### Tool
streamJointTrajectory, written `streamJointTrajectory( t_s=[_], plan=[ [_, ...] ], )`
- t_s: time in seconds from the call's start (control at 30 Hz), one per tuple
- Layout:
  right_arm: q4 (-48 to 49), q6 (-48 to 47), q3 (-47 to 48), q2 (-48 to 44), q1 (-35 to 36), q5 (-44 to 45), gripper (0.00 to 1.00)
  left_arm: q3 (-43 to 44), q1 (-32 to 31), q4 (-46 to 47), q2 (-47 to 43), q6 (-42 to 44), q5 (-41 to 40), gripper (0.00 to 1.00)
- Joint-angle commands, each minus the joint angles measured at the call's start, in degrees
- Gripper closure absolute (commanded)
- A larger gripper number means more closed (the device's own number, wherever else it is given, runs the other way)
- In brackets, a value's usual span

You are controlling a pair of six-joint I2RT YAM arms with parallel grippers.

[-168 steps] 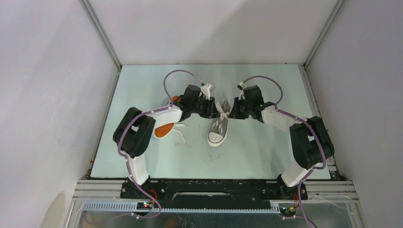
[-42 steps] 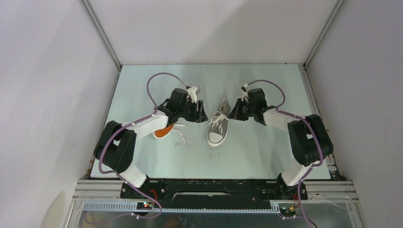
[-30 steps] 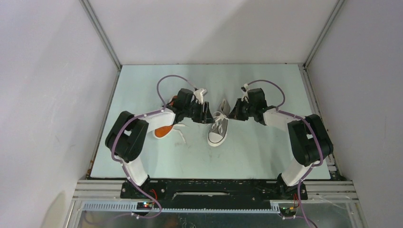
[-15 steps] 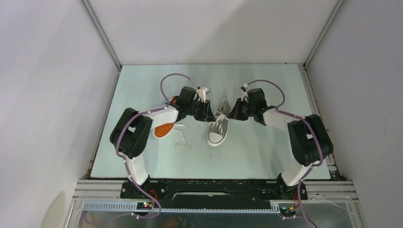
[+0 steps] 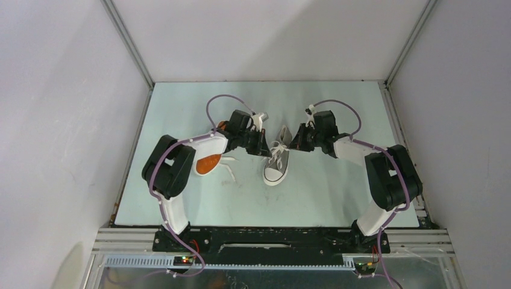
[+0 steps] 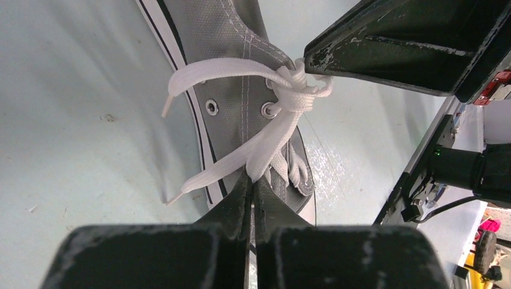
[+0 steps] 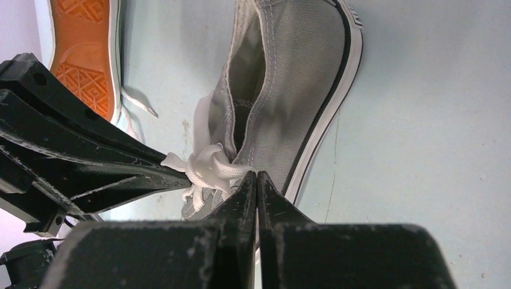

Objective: Tie the shoes

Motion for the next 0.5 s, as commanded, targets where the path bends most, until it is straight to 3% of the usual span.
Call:
streamJointTrajectory(
  t_s=[0.0, 0.47],
  plan=[
    [0.08, -1.26, 2.85, -1.47, 0.27, 0.65, 1.00, 1.92, -0.30, -2.99, -1.52, 2.16, 0.41, 1.00],
    [-6.96, -2.35, 4.54, -1.46, 0.47, 9.42, 1.00, 5.77, -0.34, -11.60, -3.90, 5.95, -8.81, 1.00]
  ],
)
